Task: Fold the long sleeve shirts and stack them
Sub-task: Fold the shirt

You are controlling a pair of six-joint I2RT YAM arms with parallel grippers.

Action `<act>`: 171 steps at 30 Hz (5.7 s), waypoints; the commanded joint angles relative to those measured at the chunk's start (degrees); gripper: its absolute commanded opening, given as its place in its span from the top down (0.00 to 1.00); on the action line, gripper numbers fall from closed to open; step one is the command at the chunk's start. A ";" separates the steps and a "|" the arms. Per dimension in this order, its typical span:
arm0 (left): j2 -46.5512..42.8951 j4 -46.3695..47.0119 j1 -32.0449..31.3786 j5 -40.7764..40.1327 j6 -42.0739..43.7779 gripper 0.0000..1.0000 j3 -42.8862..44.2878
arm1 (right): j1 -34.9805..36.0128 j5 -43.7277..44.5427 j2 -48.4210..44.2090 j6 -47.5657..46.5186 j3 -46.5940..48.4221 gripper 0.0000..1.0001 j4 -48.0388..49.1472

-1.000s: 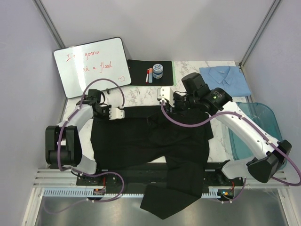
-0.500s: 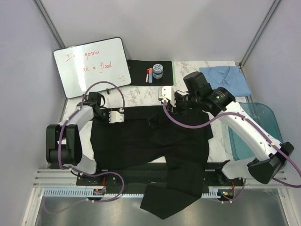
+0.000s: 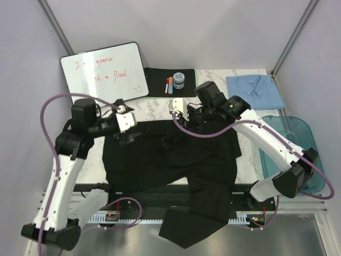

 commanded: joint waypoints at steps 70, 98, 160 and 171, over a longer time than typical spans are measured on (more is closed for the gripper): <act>0.33 30.88 -2.31 -11.87 -44.73 0.98 -23.94 | -24.26 2.65 38.75 10.77 10.62 0.71 -7.07; 1.28 32.11 4.73 -18.19 -31.46 0.97 -33.18 | -24.70 6.44 37.79 9.71 13.08 0.70 -11.28; 10.53 -12.36 9.74 -5.28 -5.61 0.15 -19.28 | -13.47 12.75 -7.37 -6.91 -25.22 0.45 -19.90; 0.50 -16.40 9.66 -9.50 -4.03 0.15 -26.85 | 2.97 20.84 -11.78 -1.90 -34.55 0.44 -18.58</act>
